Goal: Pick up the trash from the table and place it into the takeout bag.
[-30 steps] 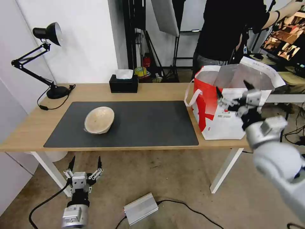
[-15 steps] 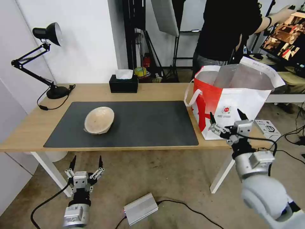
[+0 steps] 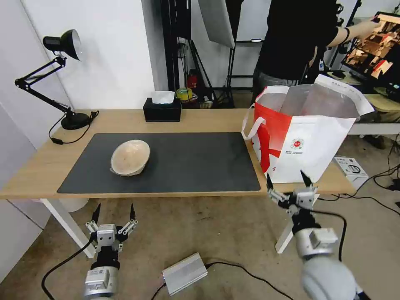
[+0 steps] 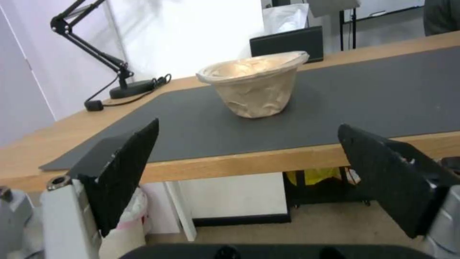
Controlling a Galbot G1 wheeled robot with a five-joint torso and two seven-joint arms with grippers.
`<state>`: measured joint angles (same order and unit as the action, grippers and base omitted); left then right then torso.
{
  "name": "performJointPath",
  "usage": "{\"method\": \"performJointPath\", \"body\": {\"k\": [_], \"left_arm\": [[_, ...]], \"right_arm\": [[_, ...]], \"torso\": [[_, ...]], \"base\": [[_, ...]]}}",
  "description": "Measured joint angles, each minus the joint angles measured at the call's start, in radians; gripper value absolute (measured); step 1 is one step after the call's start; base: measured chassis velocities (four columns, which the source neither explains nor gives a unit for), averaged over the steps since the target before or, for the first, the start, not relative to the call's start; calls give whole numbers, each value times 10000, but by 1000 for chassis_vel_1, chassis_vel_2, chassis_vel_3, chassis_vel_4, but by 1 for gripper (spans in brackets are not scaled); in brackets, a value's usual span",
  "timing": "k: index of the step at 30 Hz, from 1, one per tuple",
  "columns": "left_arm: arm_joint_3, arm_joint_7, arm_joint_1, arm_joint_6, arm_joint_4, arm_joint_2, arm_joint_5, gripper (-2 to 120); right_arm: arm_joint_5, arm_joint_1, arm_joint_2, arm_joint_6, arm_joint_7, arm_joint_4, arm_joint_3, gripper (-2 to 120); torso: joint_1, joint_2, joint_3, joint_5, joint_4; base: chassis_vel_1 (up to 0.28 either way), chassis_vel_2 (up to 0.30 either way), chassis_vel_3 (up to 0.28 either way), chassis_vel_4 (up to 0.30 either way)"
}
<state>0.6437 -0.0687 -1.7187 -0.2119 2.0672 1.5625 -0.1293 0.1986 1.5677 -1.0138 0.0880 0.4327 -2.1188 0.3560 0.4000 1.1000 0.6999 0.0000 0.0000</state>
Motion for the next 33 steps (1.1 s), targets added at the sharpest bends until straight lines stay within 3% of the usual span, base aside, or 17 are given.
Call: {"method": "performJointPath", "body": {"k": [14, 33], "left_arm": [[-2, 0, 41, 15, -68, -48, 13, 100], [27, 0, -1, 20, 132, -42, 16, 100]], "right_arm": [[-292, 196, 106, 433, 422, 862, -346, 100], [-387, 319, 85, 543, 520, 1042, -487, 100]], "torso": [[0, 0, 1, 0, 1], [0, 0, 1, 0, 1]], "base": [[0, 0, 0, 0], [0, 0, 0, 0]]}}
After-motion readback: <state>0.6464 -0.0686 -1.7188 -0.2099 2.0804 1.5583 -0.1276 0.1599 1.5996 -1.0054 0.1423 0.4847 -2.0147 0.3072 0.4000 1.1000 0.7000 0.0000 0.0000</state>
